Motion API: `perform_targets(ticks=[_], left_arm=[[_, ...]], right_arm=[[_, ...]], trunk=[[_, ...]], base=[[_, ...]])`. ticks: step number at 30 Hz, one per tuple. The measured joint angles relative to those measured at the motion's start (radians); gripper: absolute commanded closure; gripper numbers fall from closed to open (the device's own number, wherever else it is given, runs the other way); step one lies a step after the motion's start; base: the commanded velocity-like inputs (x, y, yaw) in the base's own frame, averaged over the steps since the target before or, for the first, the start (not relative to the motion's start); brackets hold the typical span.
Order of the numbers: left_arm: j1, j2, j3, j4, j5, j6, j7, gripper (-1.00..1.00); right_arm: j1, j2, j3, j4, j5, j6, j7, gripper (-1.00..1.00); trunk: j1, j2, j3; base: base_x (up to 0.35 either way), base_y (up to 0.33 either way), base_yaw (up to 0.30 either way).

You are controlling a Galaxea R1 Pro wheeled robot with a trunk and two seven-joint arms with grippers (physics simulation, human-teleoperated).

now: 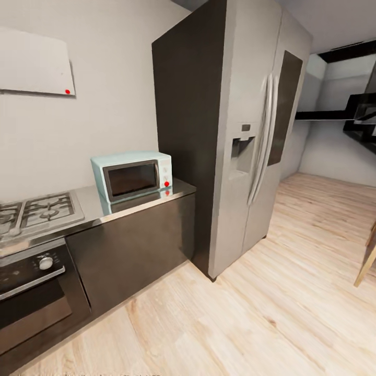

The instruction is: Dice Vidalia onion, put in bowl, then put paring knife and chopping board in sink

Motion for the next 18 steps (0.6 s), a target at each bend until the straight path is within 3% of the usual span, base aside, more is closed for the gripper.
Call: perform_targets(ticks=[18], left_arm=[[0.000,-0.001,0.000,0.000,0.000,0.000,0.000,-1.00]], right_arm=[[0.000,0.000,0.001,0.000,0.000,0.000,0.000,-1.00]], trunk=[[0.000,0.000,0.000]], base=[[0.000,0.000,0.275]])
